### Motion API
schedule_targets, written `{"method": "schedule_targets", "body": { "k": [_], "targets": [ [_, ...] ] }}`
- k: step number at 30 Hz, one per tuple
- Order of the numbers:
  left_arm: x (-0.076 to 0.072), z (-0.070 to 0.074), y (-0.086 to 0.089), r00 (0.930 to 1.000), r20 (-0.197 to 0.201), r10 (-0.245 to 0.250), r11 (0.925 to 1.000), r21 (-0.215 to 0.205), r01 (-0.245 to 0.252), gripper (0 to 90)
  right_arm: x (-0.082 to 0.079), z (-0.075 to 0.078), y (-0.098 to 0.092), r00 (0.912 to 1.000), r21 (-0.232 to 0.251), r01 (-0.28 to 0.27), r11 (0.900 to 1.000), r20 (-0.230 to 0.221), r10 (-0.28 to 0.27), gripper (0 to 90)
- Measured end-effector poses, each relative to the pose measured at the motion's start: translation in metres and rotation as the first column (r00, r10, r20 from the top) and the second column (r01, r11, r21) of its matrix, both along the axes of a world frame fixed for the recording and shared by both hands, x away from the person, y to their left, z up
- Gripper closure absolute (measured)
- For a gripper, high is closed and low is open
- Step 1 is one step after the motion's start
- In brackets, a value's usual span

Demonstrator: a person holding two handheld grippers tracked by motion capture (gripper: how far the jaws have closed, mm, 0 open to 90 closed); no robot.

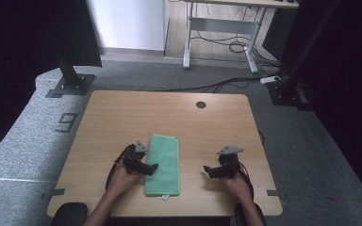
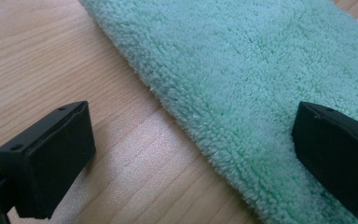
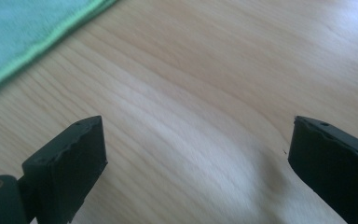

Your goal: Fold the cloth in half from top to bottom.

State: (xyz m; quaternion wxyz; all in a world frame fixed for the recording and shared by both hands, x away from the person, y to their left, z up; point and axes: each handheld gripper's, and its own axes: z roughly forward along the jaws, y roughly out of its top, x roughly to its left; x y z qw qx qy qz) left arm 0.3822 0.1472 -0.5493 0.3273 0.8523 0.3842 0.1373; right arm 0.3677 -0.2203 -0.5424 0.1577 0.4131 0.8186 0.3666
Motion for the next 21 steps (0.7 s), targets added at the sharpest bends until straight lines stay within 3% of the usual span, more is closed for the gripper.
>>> {"method": "schedule_targets", "body": {
  "k": [5,21],
  "targets": [
    [0.000,0.000,0.000,1.0000,-0.001,0.001,1.0000,-0.001,-0.001,0.0,0.014,0.006,0.015,0.9996,0.007,-0.027,1.000,-0.006,0.027,4.8],
    [0.000,0.000,0.000,1.0000,0.000,0.000,1.0000,0.000,0.000,0.0,0.059,0.021,0.069,0.9937,-0.010,-0.112,0.994,-0.003,0.112,19.8]
  ]
}}
